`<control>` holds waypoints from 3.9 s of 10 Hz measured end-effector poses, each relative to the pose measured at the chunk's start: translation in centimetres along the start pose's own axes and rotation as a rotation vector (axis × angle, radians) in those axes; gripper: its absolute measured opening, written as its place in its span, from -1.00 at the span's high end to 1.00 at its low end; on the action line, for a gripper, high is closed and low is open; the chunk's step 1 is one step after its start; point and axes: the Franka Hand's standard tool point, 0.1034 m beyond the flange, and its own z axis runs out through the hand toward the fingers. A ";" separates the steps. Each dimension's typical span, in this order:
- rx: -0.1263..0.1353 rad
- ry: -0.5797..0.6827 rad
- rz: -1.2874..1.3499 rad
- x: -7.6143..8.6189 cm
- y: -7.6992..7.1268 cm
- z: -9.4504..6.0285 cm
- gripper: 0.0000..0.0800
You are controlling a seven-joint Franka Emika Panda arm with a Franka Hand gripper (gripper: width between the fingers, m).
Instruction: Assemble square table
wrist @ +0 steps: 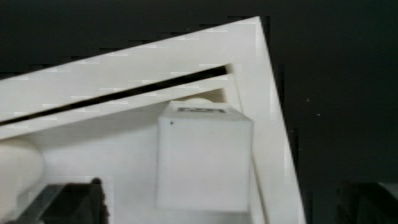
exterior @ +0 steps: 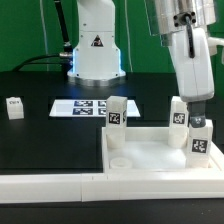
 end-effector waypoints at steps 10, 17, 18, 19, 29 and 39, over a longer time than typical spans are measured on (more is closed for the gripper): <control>0.008 0.038 -0.857 5.6 2.9 -2.2 -0.62; -0.028 0.082 -1.486 12.7 6.2 -4.8 -0.62; -0.032 0.082 -1.545 12.7 6.2 -4.8 -0.62; -0.037 0.082 -1.591 13.1 6.3 -4.7 -0.62; -0.150 0.137 -1.906 25.5 12.3 -5.1 -0.62; -0.455 -0.149 -1.843 27.8 19.5 -0.8 -0.62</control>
Offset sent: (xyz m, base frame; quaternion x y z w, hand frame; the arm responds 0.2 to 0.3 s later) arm 0.0000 0.0000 0.0000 0.0000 0.0000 -0.1938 0.9810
